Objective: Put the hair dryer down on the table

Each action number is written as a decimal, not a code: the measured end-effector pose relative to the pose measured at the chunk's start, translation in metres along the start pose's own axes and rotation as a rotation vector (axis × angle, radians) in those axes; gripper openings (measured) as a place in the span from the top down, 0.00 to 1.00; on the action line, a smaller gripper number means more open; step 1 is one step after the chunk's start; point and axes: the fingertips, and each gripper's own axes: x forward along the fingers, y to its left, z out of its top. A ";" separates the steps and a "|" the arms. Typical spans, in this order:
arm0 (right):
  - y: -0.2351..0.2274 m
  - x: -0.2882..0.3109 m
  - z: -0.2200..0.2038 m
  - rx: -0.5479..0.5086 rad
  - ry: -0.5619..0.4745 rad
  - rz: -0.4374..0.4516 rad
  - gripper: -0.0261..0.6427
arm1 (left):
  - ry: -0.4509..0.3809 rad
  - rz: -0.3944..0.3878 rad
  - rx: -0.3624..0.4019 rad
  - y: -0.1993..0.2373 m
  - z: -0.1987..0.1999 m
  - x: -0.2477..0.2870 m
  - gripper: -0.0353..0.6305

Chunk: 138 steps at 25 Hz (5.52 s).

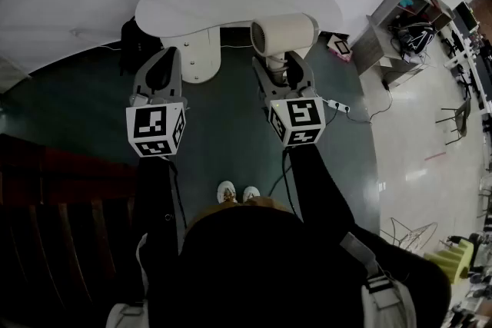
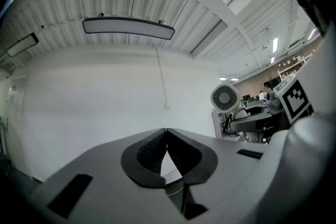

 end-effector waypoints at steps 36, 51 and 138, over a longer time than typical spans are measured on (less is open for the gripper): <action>0.002 0.058 0.014 0.022 -0.047 0.025 0.58 | 0.006 0.046 0.007 0.048 -0.014 0.027 0.92; -0.089 0.230 0.003 -0.005 -0.078 0.104 0.58 | 0.036 0.112 0.019 0.096 -0.046 0.205 0.92; -0.147 0.663 -0.135 0.007 0.298 0.027 0.57 | 0.107 -0.163 -0.055 0.297 -0.184 0.612 0.92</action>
